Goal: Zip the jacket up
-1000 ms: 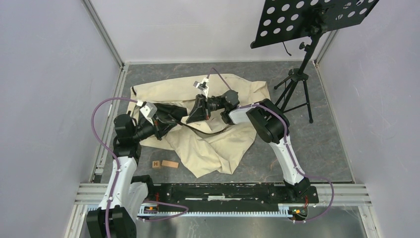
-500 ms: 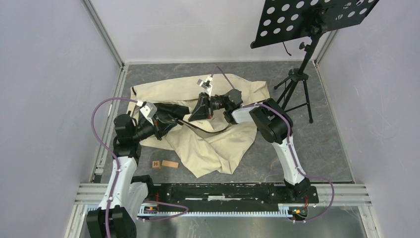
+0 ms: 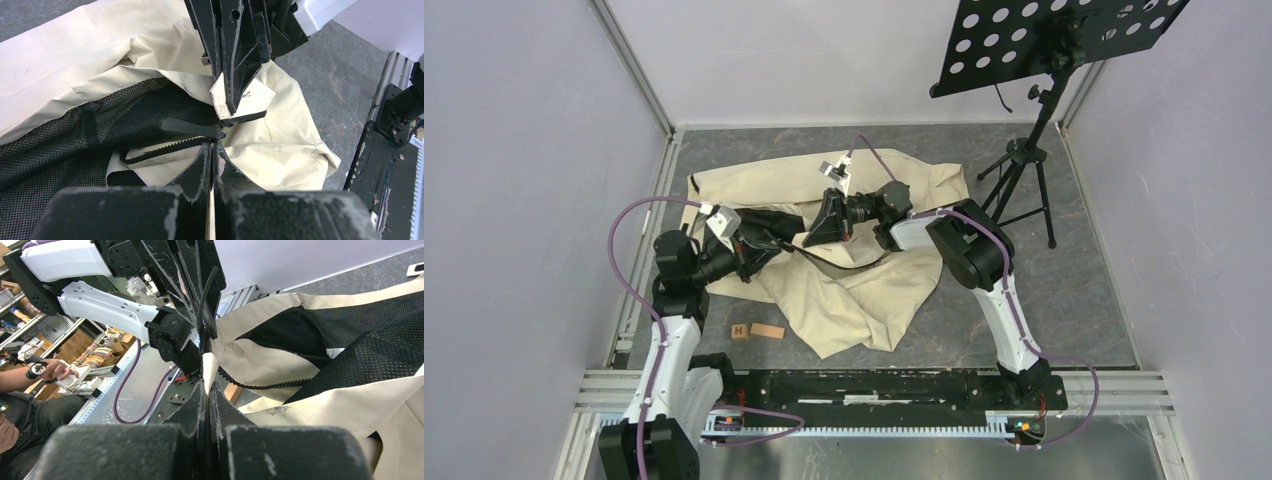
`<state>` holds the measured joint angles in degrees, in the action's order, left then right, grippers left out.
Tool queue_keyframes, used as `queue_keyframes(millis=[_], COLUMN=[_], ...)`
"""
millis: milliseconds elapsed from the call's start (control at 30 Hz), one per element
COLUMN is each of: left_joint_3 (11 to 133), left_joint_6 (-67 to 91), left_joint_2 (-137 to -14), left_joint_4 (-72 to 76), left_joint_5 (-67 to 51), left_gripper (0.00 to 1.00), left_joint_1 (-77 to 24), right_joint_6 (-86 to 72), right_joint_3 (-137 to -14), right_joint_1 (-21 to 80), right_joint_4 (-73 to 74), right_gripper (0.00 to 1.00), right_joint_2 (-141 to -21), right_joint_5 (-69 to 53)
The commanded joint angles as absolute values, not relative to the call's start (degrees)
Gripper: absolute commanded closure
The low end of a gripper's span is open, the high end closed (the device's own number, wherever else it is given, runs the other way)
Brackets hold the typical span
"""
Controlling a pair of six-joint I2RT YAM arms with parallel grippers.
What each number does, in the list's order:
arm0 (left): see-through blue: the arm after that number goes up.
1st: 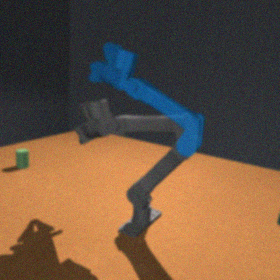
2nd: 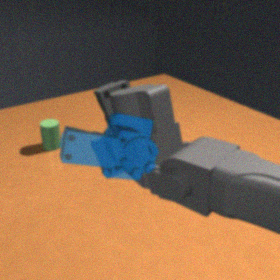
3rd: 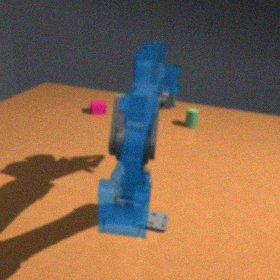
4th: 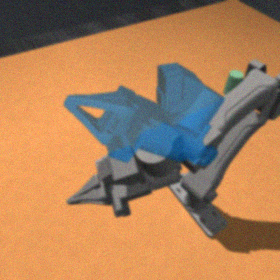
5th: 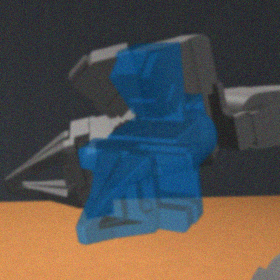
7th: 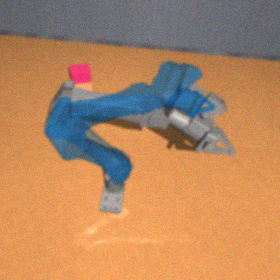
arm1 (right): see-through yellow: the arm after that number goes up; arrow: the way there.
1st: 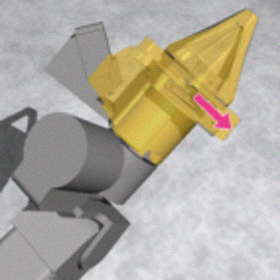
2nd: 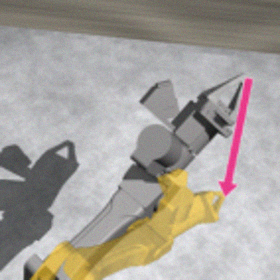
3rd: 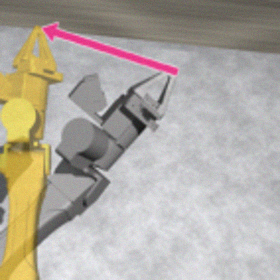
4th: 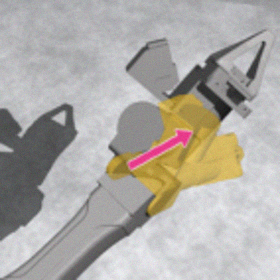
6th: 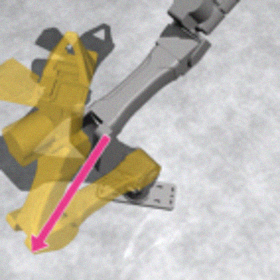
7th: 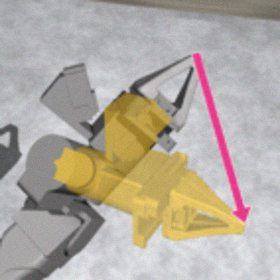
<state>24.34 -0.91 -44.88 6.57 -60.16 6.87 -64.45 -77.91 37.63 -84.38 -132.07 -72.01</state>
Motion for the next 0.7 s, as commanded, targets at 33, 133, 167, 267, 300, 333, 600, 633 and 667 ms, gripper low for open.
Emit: queue_keyframes(millis=[33,133,167,267,300,333,600,633,667], left_joint_3=[25.3,25.2,25.1,25.3,25.3,25.3,25.2,25.2,25.1], left_joint_6=[-2.6,-2.5,-2.6,-2.6,-2.6,-2.5,-2.6,-2.6,-2.6], left_joint_2=[-44.0,-43.8,-43.8,-44.1,-44.1,-44.0,-43.7,-43.7,-43.8], left_joint_4=[9.1,9.1,9.1,9.1,9.1,9.1,9.0,9.0,9.0], left_joint_5=[-61.6,-61.5,-61.5,-61.6,-61.6,-61.6,-61.5,-61.5,-61.7], left_gripper=[0.98,0.98,0.98,0.98,0.98,0.98,0.98,0.98,0.98], left_joint_1=[6.6,6.6,6.6,6.6,6.6,6.6,6.6,6.6,6.6], right_joint_6=[-64.4,-64.3,-64.4,-64.3,-64.2,-64.3,-64.7,-64.7,-64.7], right_joint_3=[-79.5,-79.4,-79.4,-79.3,-79.4,-79.4,-79.6,-79.7,-79.7], right_joint_1=[37.7,37.7,37.7,37.6,37.6,37.6,37.4,37.5,37.5], right_joint_4=[-112.0,-112.0,-112.0,-112.0,-112.0,-111.9,-112.0,-112.0,-112.0], right_gripper=[1.0,1.0,1.0,1.0,1.0,1.0,1.0,1.0,1.0], right_joint_2=[-131.2,-131.1,-131.1,-131.2,-131.4,-131.5,-131.9,-132.0,-132.0], right_joint_5=[-71.8,-72.0,-72.0,-71.9,-71.7,-71.7,-71.3,-71.3,-71.3])
